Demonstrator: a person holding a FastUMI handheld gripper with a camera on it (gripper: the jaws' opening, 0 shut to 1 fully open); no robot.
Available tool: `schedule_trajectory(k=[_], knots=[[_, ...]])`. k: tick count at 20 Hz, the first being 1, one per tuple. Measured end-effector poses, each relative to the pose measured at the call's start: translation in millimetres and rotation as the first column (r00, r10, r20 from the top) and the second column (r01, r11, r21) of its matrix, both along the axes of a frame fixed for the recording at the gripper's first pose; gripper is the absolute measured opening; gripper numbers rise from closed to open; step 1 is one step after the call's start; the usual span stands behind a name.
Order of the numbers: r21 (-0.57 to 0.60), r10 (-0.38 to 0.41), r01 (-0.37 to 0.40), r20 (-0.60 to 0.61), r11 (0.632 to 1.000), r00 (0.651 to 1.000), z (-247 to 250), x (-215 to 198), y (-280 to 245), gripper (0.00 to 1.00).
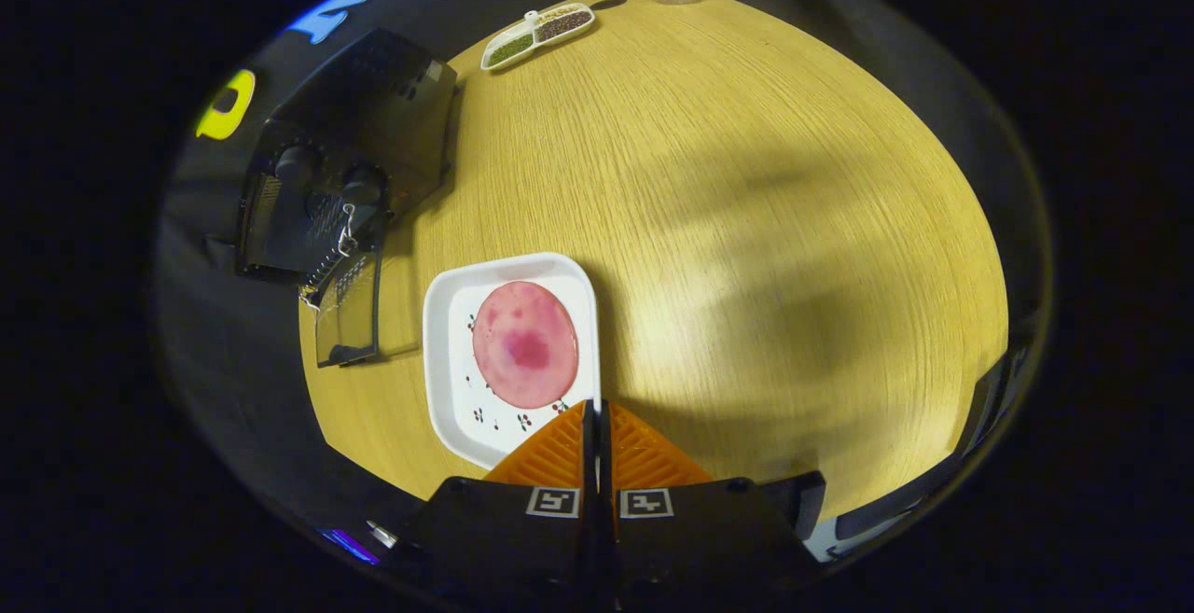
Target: Open the toaster oven, put the food inside, and close the toaster oven door.
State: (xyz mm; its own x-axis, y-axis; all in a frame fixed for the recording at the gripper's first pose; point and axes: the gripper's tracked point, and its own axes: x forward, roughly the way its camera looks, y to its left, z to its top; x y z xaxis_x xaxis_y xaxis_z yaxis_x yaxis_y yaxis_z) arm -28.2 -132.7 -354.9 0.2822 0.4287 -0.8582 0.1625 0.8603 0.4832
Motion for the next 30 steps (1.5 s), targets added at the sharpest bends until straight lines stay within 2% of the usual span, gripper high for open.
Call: schedule_trajectory(k=[7,13,20,30], knots=[[0.065,-0.164,0.161,0.038,0.985,0.986,18.8,-14.6,4.3,0.02],[0.201,-0.339,0.325,0.040,0.924,0.940,22.5,-13.1,13.9,0.02],[0.271,-0.433,0.401,0.068,0.875,0.899,40.5,-10.0,18.1,0.02],[0.382,-0.437,0.367,0.113,0.848,0.892,93.6,-23.3,57.7,0.02]])
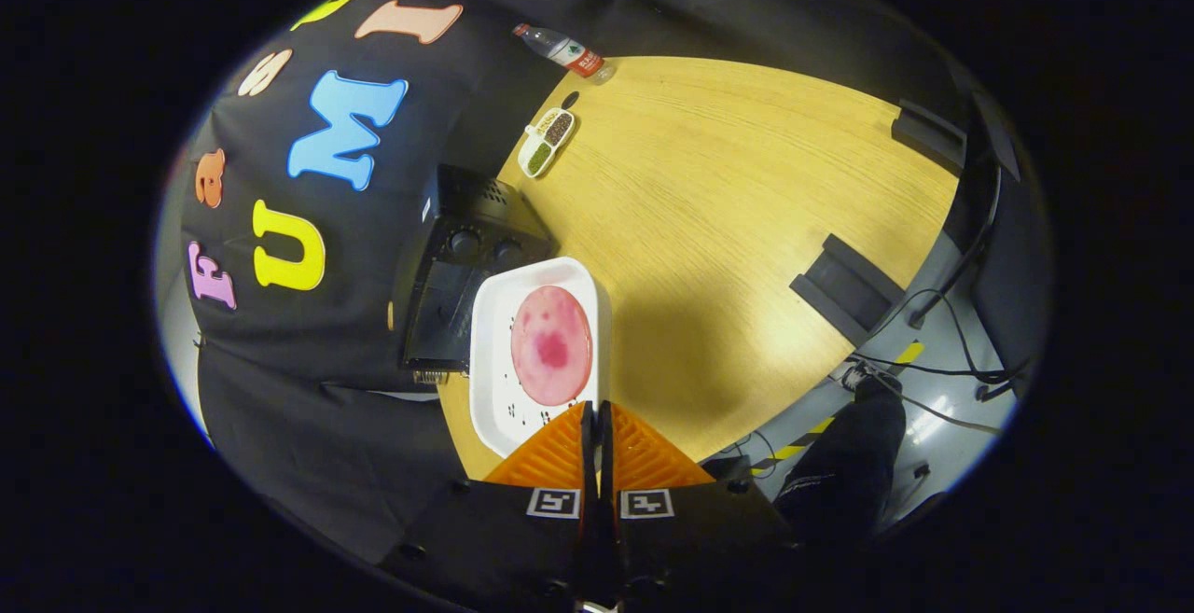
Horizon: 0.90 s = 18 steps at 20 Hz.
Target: Open the toaster oven, put the food inside, and close the toaster oven door.
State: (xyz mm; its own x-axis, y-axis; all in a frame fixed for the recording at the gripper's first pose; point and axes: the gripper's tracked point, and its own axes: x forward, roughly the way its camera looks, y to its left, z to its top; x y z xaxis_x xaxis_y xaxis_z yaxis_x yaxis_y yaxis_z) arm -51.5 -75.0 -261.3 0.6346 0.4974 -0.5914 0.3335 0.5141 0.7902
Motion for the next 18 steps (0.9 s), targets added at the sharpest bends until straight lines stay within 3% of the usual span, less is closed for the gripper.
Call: schedule_trajectory(k=[11,18], knots=[[0.046,0.092,-0.095,0.061,0.994,0.994,41.1,9.5,57.6,0.02],[0.046,0.109,-0.110,0.026,0.993,0.994,32.1,43.6,96.1,0.02]])
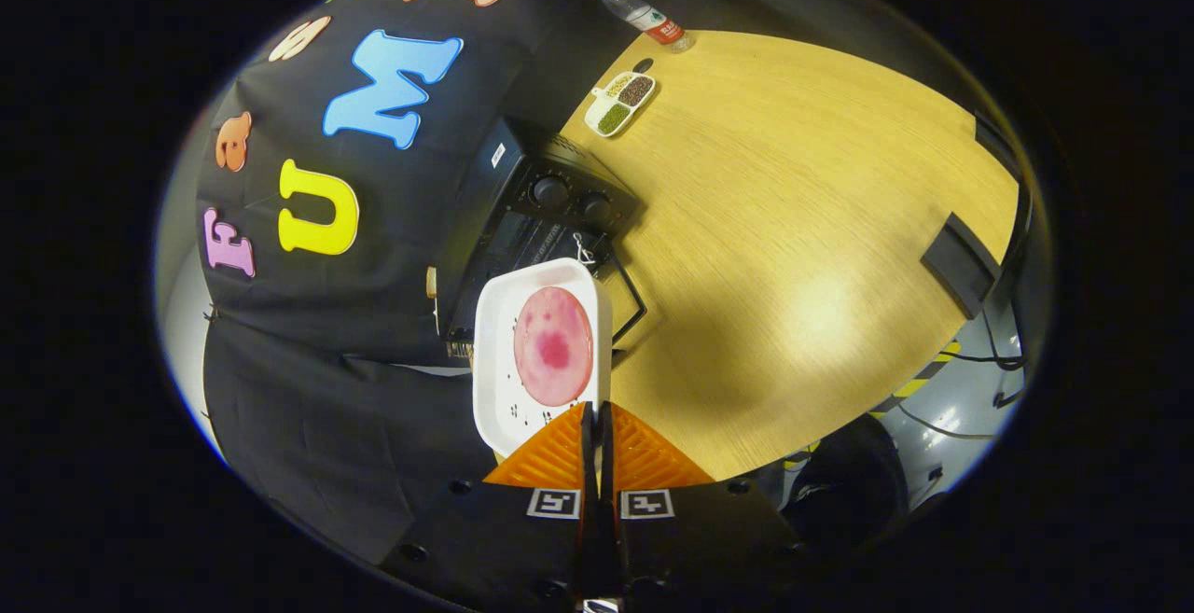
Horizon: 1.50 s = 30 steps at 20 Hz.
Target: Open the toaster oven, put the food inside, and close the toaster oven door.
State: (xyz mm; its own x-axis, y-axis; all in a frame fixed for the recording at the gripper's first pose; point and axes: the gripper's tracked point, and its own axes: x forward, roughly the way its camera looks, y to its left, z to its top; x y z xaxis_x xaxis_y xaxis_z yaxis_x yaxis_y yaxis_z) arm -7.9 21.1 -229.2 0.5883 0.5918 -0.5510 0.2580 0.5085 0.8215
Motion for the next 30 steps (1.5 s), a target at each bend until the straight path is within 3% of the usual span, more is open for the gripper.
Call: schedule_trajectory(k=[15,25,30], knots=[[-0.054,-0.032,0.027,-0.085,0.998,0.996,-44.4,102.6,90.9,0.02],[-0.020,-0.148,0.147,-0.102,0.989,0.984,-61.3,155.3,116.9,0.02],[-0.058,-0.289,0.285,-0.083,0.957,0.954,-67.2,185.8,122.3,0.02]])
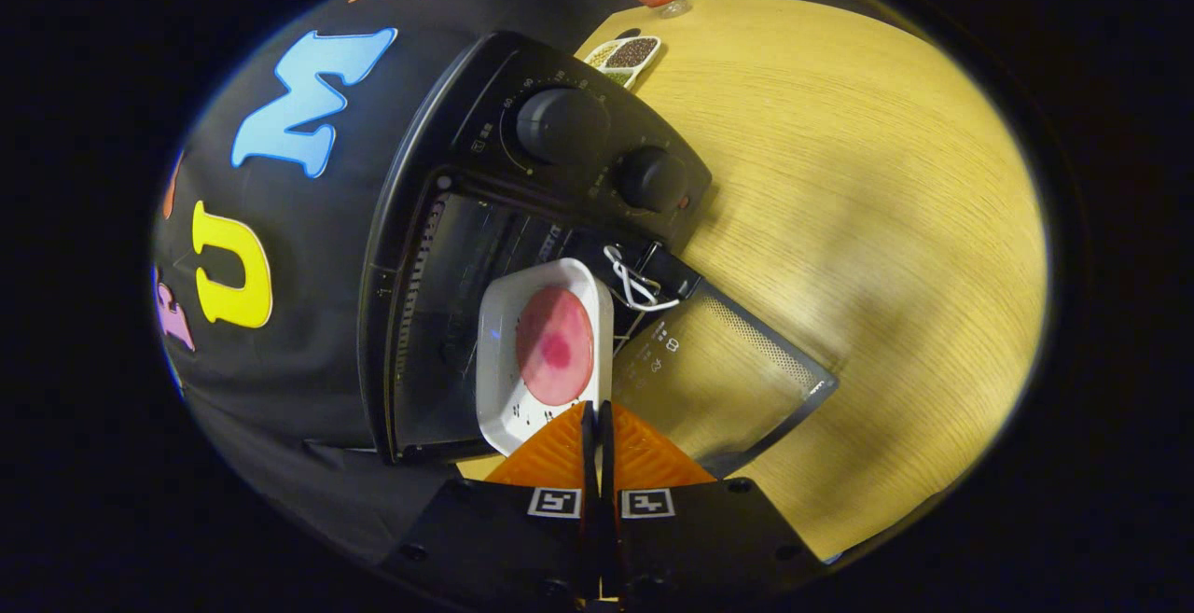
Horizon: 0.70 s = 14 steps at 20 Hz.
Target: Open the toaster oven, put the food inside, and close the toaster oven door.
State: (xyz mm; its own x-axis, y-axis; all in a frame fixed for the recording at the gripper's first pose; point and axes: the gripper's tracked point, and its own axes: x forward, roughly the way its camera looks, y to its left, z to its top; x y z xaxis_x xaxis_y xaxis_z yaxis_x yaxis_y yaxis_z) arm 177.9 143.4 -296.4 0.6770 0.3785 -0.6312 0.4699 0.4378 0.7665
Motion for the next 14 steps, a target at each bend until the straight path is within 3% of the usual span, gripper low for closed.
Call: schedule_trajectory(k=[14], knots=[[0.040,-0.129,0.124,0.133,0.991,0.983,3.0,60.3,37.6,0.06]])
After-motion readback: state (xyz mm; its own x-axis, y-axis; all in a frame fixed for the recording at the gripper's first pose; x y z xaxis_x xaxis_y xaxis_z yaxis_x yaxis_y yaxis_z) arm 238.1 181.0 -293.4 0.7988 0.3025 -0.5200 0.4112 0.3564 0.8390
